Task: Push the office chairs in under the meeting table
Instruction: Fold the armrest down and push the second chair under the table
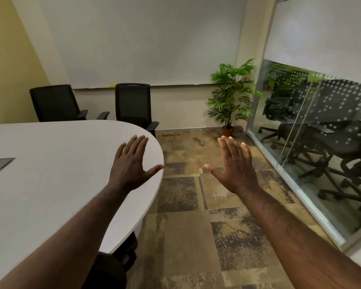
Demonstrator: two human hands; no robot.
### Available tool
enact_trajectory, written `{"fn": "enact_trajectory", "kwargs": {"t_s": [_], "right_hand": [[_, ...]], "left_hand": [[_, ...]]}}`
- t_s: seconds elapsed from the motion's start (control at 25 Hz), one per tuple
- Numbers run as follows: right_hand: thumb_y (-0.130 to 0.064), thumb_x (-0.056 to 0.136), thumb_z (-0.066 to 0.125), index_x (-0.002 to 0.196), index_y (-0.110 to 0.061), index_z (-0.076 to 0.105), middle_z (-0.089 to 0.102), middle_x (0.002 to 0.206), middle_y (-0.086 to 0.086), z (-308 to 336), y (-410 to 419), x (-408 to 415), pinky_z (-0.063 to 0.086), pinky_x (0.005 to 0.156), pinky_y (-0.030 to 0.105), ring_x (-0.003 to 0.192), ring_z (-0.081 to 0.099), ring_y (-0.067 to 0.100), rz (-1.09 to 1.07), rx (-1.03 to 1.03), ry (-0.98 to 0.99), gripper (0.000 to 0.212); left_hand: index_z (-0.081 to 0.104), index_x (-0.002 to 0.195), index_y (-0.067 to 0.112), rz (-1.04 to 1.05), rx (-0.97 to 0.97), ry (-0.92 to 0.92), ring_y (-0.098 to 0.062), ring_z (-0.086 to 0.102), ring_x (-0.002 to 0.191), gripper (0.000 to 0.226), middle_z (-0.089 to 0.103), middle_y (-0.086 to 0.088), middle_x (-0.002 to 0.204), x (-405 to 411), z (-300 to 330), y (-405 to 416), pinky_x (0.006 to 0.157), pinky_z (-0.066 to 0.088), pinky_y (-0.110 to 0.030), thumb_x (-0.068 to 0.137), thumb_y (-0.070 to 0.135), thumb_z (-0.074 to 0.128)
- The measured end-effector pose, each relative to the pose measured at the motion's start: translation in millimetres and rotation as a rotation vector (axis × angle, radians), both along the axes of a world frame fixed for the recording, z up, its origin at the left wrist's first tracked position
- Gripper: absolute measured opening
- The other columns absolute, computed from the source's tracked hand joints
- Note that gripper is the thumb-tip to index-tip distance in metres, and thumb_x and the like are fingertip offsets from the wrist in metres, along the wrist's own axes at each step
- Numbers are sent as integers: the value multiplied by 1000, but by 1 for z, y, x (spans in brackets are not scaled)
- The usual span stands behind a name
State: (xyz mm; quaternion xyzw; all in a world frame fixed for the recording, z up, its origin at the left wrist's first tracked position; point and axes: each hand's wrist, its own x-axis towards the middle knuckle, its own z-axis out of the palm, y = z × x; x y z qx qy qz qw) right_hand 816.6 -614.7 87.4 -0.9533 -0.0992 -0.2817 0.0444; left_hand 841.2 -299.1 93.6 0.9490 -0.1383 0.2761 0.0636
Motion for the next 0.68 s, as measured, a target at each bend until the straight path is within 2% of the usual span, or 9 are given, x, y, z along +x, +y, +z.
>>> {"fn": "enact_trajectory", "kwargs": {"t_s": [0.24,0.48,0.68], "right_hand": [[-66,88,39,147,-8,24,31,152,14,-11,-14,101,10,116,47,140,25,30,-18,0,-6,84],[-58,88,49,146,-7,27,34,149,17,-27,-43,188,16,115,42,137,27,31,-15,42,9,80],[-53,87,51,139,-10,37,39,143,15,-49,-74,271,36,108,46,131,35,31,43,102,-3,69]], "left_hand": [[27,150,13,-39,-21,43,-25,18,146,103,28,-8,157,116,-18,-25,117,15,-49,77,85,30],[18,152,17,-53,-39,85,-22,12,147,101,21,-6,160,212,-37,-57,118,11,-46,79,84,36],[22,151,19,-18,-105,107,-23,19,146,99,29,-6,157,285,-69,-84,116,18,-46,78,84,38]]}}
